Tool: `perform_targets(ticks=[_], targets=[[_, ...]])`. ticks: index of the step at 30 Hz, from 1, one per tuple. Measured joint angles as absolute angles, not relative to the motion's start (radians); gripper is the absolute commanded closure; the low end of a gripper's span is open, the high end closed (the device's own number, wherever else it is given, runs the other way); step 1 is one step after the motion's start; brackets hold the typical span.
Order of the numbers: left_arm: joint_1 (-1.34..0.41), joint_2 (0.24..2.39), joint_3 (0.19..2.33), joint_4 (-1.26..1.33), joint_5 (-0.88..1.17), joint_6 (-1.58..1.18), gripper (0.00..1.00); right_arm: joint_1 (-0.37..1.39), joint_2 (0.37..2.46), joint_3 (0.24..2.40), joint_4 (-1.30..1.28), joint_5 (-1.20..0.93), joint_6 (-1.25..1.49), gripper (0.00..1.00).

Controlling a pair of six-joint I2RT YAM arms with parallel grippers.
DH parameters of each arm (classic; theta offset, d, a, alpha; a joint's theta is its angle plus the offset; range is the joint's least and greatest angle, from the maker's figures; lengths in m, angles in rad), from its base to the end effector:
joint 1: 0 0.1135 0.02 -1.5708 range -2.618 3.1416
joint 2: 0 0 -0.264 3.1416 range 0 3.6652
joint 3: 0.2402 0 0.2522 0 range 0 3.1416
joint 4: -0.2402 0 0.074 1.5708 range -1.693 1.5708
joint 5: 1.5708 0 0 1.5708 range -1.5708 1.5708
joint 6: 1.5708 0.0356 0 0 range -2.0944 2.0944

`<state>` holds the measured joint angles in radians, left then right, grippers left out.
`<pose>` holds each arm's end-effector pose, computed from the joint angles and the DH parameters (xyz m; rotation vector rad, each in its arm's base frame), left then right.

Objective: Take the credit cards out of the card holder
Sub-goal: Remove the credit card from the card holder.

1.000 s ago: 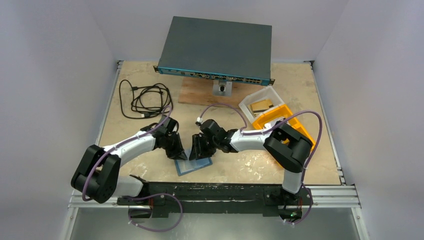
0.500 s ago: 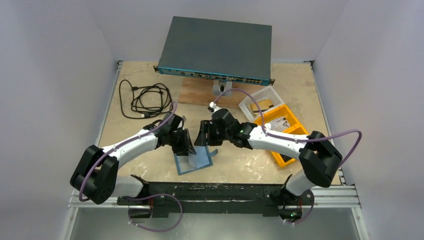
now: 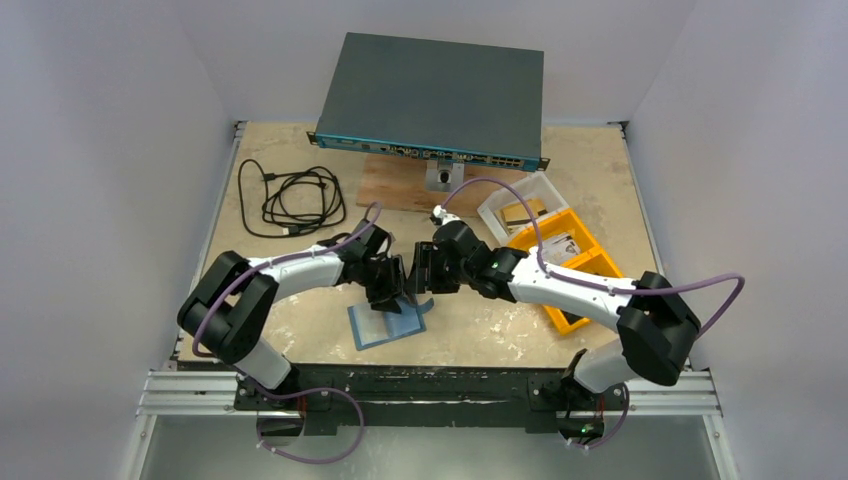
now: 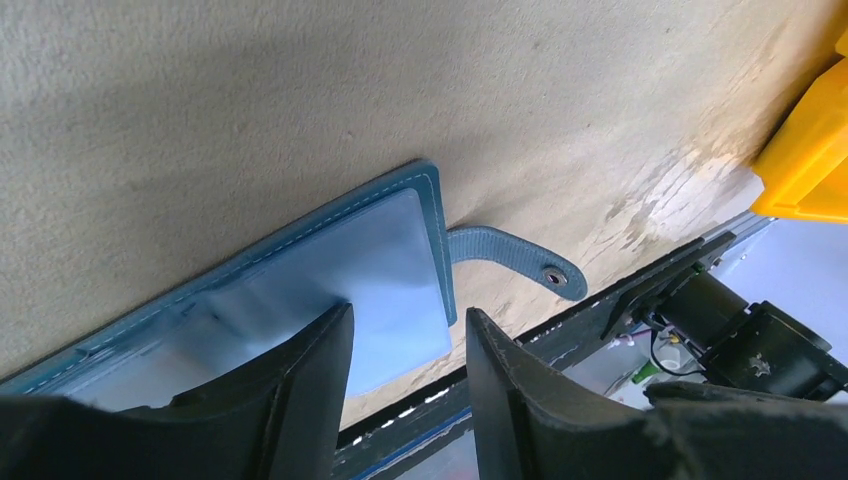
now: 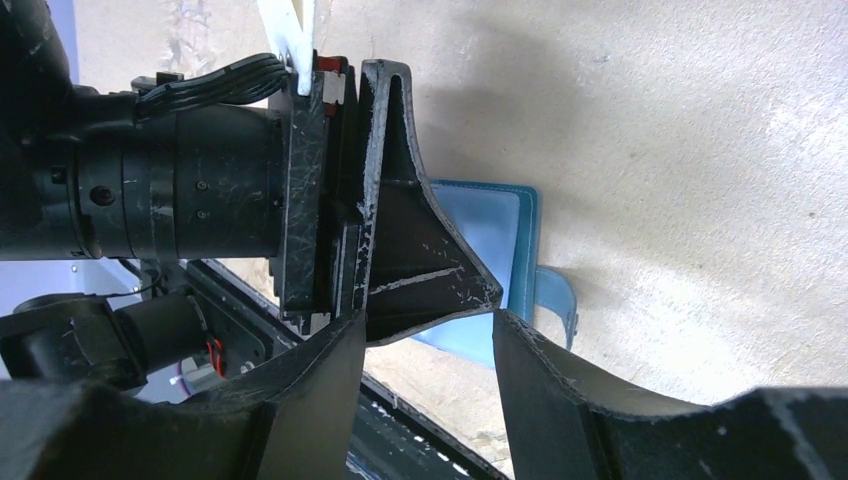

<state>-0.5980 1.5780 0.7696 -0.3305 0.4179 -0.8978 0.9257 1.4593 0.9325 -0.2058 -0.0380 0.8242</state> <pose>0.2225 -0.1691 0.1450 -0.3071 2.9592 -0.9054 0.1877 0.2517 0.2313 -0.1473 2.4856 0.8816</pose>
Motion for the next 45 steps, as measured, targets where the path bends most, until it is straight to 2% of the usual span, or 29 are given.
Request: perform_targets(ticks=[10, 17, 21, 29, 35, 37, 45], targets=[[-0.589, 1.486, 0.793, -0.442, 0.356, -0.884, 0.5, 0.962, 1.459, 0.933, -0.203, -0.008, 0.792, 0.53], [-0.484, 1.364, 0.794, -0.524, 0.319, -0.85, 0.49, 1.028, 1.484, 0.96, -0.202, -0.014, 0.762, 0.52], [-0.408, 1.294, 0.792, -0.58, 0.292, -0.831, 0.48, 1.073, 1.571, 1.044, -0.202, -0.017, 0.735, 0.47], [-0.276, 1.19, 0.714, -0.665, 0.235, -0.817, 0.47, 1.137, 1.834, 1.22, -0.263, 0.015, 0.689, 0.48], [-0.226, 1.16, 0.662, -0.701, 0.226, -0.8, 0.47, 1.167, 1.942, 1.288, -0.327, 0.059, 0.671, 0.49], [-0.216, 1.155, 0.656, -0.706, 0.227, -0.796, 0.47, 1.172, 1.948, 1.306, -0.337, 0.068, 0.669, 0.51], [-0.21, 1.144, 0.64, -0.705, 0.24, -0.776, 0.47, 1.175, 1.991, 1.352, -0.382, 0.095, 0.67, 0.82]])
